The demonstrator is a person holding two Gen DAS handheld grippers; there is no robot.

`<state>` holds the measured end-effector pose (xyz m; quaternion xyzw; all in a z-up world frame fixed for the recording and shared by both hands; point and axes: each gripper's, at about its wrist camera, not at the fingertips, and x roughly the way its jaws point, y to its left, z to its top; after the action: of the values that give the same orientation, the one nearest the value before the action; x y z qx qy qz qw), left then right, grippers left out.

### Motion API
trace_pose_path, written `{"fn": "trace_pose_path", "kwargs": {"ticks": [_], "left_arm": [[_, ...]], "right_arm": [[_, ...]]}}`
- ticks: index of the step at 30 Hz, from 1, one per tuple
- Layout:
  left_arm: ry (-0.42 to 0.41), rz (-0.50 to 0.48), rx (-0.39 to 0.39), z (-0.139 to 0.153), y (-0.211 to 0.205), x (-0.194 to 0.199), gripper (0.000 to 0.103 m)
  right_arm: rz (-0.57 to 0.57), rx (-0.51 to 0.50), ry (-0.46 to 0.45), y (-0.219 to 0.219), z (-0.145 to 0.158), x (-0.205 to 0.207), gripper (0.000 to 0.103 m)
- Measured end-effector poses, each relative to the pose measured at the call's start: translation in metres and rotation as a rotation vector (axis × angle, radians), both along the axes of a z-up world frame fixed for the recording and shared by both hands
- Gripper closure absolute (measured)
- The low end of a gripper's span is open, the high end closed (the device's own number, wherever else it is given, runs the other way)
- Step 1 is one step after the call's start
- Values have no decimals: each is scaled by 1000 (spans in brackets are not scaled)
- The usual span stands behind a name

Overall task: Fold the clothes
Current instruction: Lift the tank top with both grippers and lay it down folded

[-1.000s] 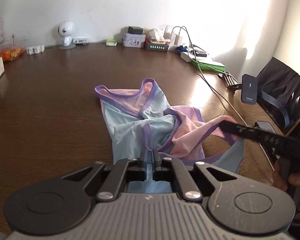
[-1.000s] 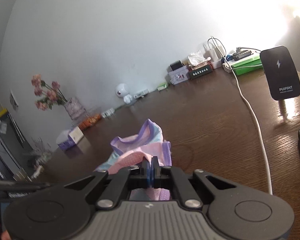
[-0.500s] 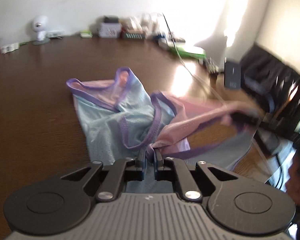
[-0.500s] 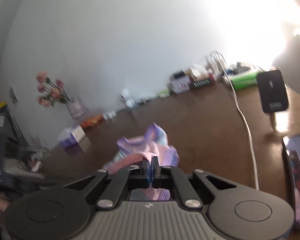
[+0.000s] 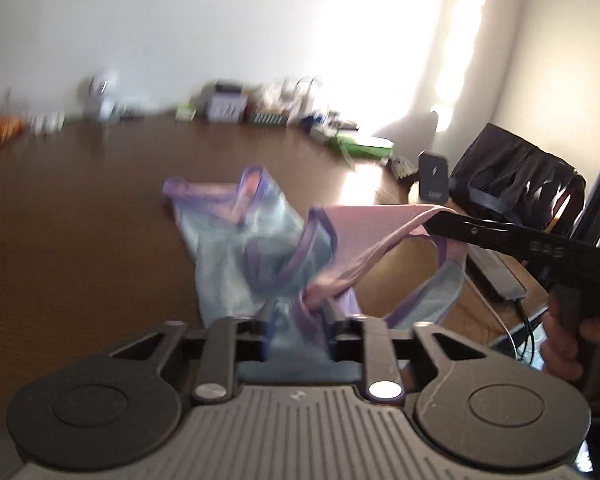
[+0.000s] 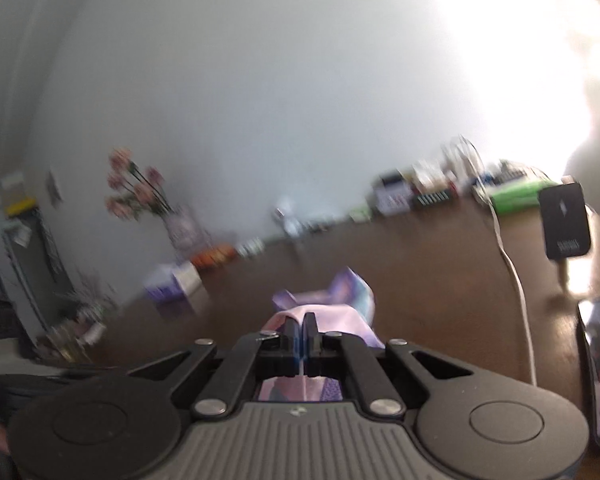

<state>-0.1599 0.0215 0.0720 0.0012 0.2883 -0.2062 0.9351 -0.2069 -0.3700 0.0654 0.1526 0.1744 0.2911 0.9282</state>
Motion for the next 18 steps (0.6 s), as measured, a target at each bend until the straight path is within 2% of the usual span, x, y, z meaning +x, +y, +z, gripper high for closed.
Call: {"fn": "trace_pose_path", "kwargs": {"ticks": [1,3,5,6,8,10,16,18], "left_arm": [[-34,-39,20,4,-9,4,53],[-70,-111,74,4,-26,16,51],[-102,-151,123,3,-40,34,78],[-107,-154,123,5,-40,47,99],[-140,-125,51,22,-28,73,100],[-205,-104,21,45,-20,77,100],[-403,-45,-59,114,5,84,100],[-469,-25,-86,137,13,86,100]], "right_arm": [[8,7,-21,1,6,-2,102],[21,-2,-41,4,18,0,102],[23,-14,-71,7,28,2,102],[7,-37,-95,10,32,5,102],[-28,-84,-141,15,42,13,102],[-64,-126,-179,21,55,34,102],[-12,-113,-505,45,150,38,102],[17,-110,-537,51,165,40,102]]}}
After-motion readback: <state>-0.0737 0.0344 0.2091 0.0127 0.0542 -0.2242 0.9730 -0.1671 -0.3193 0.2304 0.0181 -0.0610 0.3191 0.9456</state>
